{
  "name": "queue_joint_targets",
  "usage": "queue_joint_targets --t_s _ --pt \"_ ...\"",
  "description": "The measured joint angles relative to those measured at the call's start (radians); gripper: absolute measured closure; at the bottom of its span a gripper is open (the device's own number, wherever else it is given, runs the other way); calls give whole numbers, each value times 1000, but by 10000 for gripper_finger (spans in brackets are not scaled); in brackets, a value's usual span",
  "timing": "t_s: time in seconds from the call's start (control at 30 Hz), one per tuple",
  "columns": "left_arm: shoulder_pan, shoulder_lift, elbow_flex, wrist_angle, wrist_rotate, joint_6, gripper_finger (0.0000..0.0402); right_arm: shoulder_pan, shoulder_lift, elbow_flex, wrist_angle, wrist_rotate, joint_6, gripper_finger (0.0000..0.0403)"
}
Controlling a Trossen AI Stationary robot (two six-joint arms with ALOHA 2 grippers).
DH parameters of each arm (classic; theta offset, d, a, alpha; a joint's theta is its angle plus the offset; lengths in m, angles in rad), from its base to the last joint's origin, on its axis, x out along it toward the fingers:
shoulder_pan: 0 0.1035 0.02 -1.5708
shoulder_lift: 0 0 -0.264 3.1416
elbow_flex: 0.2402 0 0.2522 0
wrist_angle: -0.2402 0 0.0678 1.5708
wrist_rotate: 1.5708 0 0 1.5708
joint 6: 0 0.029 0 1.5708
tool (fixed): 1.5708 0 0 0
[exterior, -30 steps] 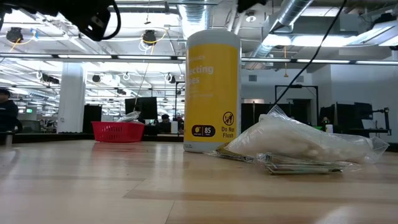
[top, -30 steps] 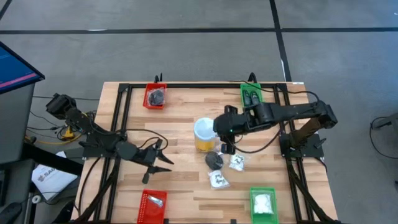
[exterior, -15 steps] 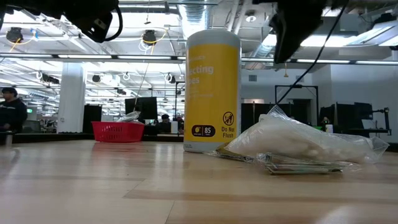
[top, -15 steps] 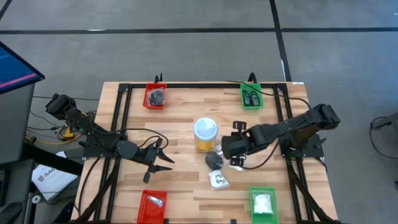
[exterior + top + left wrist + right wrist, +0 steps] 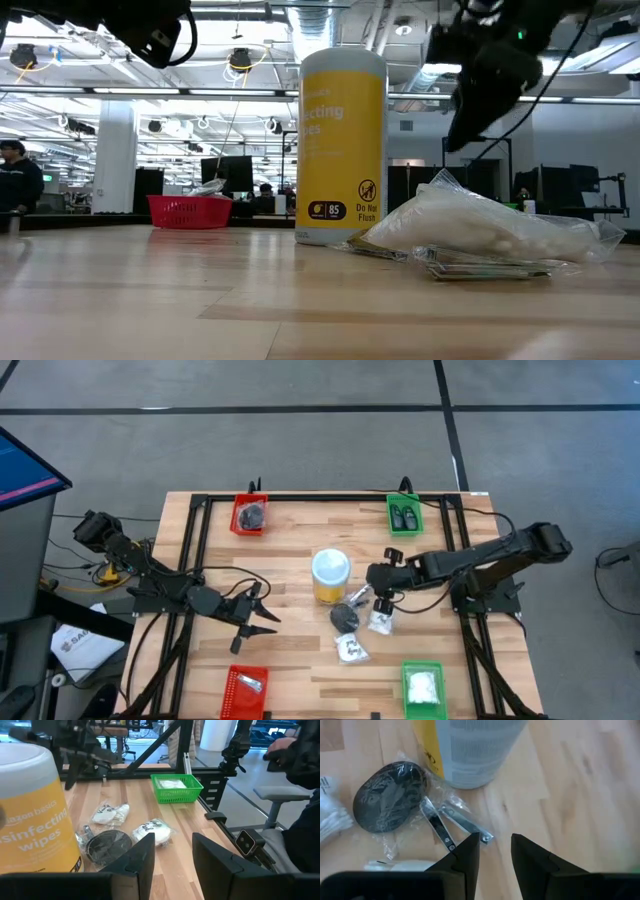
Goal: Pick & Place Travel size toiletries
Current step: Put the nail cutter into the bottom orange bin
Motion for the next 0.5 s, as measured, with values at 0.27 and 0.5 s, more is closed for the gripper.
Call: queue_joint_targets --t_s 0.27,0.5 --pt "0 0 0 0 0 45 282 -56 -3 -136 214 -78 -76 300" --pt "0 0 0 0 0 45 280 -79 78 -137 224 -74 -82 300"
